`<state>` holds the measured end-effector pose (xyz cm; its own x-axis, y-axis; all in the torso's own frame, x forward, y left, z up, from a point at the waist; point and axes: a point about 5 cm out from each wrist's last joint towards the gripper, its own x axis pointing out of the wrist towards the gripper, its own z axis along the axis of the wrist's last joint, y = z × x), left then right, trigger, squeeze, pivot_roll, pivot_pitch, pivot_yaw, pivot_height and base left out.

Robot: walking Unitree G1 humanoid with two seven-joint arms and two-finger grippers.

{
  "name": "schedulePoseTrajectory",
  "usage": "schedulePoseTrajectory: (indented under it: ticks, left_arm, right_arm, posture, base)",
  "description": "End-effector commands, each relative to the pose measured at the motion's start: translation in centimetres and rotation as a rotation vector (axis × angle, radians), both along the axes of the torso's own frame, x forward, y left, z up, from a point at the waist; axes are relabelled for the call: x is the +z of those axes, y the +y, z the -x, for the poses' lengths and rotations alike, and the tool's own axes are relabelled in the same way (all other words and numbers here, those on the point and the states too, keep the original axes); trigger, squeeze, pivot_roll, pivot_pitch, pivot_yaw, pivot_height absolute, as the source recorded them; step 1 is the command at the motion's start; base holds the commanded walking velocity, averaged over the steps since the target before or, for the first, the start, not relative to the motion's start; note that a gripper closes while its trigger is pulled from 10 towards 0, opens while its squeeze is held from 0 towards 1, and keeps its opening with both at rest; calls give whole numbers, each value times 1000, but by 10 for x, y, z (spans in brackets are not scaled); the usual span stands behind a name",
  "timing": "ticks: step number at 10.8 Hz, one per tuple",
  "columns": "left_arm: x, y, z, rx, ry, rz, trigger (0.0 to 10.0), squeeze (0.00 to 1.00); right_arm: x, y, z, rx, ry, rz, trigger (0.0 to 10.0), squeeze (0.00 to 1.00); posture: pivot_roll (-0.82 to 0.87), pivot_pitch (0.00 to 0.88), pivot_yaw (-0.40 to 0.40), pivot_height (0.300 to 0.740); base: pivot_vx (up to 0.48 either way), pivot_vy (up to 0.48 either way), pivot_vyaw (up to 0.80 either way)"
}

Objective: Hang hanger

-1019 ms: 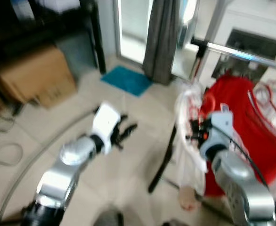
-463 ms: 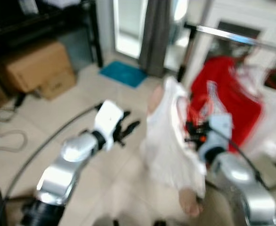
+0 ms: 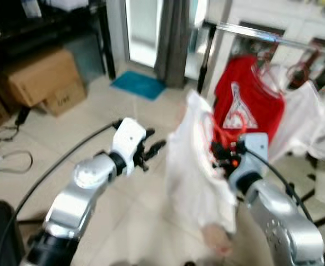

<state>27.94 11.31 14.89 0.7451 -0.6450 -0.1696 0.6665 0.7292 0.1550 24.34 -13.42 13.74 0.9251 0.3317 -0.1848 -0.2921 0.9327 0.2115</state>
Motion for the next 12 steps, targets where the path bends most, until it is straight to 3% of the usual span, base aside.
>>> schedulePoseTrajectory:
  ticks: [1, 2, 3, 5, 6, 7, 8, 9, 10, 12]
  left_arm:
    - [3, -6, -3, -11, -16, 2, 10000, 0]
    - [7, -12, -10, -13, -16, 37, 10000, 0]
    - [11, -17, -15, -25, 2, 93, 10000, 1000]
    - [13, -22, -24, -9, -35, 51, 10000, 1000]
    - [15, -22, -42, 92, -71, 4, 10000, 176]
    - [21, -24, -50, 118, -97, 20, 10000, 0]
    - [22, -24, -52, 130, -96, 33, 10000, 0]
    - [20, -23, -58, 166, -82, 44, 7490, 0]
    - [16, -26, -59, 138, -69, 46, 2588, 0]
    - [15, -28, -59, 118, -63, 56, 0, 0]
  right_arm:
    - [14, 4, -1, 43, -51, -27, 10000, 0]
    - [18, 9, 1, 103, -84, -6, 10000, 0]
    - [19, 12, 1, 121, -76, 4, 10000, 0]
    - [21, 14, 1, 149, -73, 13, 10000, 0]
    - [26, 18, 2, 179, -98, 3, 10000, 0]
    - [29, 20, 4, 206, -119, 1, 10000, 0]
    - [30, 21, 4, 211, -123, 2, 10000, 0]
    - [31, 22, 5, 220, -131, -1, 10000, 0]
    - [33, 22, 5, 221, -134, -10, 10000, 0]
    - [33, 21, 5, 225, -135, -11, 10000, 0]
  posture:
    - [-27, 40, -22, 740]
    - [-31, 36, -25, 740]
    - [-33, 33, -25, 740]
    - [-36, 32, -23, 740]
    - [-42, 32, -20, 740]
    - [-45, 32, -18, 740]
    - [-46, 32, -18, 740]
    - [-50, 32, -18, 740]
    - [-51, 32, -20, 740]
    - [-51, 30, -22, 740]
  base:
    - [0, 0, 0]
    - [0, 0, 0]
    - [0, 0, 0]
    - [0, 0, 0]
    - [0, 0, 0]
    - [0, 0, 0]
    - [0, 0, 0]
    - [0, 0, 0]
    - [0, 0, 0]
    - [0, 0, 0]
